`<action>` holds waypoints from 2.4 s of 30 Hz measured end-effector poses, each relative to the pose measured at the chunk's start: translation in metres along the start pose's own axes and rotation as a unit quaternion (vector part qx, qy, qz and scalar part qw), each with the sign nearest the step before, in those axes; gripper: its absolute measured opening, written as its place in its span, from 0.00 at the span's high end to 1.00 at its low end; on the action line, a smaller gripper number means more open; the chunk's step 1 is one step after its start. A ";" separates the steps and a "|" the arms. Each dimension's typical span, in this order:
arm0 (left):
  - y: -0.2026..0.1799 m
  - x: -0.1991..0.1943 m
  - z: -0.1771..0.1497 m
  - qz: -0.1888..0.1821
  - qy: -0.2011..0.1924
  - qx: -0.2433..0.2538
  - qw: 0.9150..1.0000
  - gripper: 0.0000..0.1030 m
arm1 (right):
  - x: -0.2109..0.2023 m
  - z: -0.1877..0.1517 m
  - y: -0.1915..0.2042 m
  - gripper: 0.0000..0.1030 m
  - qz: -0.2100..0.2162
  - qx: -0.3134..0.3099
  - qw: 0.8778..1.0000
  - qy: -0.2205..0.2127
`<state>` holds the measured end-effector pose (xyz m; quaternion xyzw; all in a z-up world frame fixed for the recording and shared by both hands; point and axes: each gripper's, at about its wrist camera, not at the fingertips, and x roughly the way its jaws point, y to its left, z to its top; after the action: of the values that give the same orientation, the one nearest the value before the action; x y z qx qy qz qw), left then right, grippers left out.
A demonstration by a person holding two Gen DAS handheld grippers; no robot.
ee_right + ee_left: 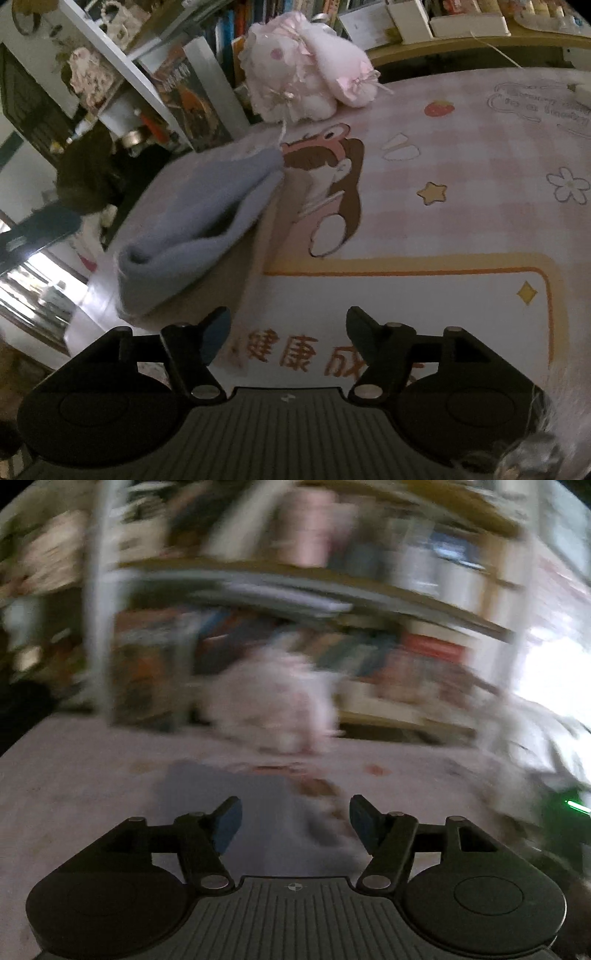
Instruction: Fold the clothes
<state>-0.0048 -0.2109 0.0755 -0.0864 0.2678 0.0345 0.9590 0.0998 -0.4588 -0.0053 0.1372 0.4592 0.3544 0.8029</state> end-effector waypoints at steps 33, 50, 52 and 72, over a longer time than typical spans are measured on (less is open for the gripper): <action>0.032 0.047 -0.058 -0.070 0.139 0.085 0.984 0.42 | 0.056 0.016 0.071 0.94 0.009 -0.051 0.998 -0.036; 0.088 0.021 -0.020 0.021 0.062 0.025 0.998 0.23 | 0.052 0.023 0.072 0.87 0.005 -0.033 0.999 -0.034; 0.092 0.023 -0.021 0.026 0.063 0.020 0.997 0.23 | 0.046 0.023 0.080 0.93 0.010 -0.054 0.997 -0.046; 0.089 0.017 -0.027 0.040 0.073 0.003 0.997 0.20 | 0.048 0.014 0.071 0.58 -0.047 -0.043 0.998 -0.016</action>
<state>-0.0138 -0.1283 0.0308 -0.0756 0.3407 0.0655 0.9349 0.0957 -0.3739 0.0102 0.0865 0.4367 0.3330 0.8312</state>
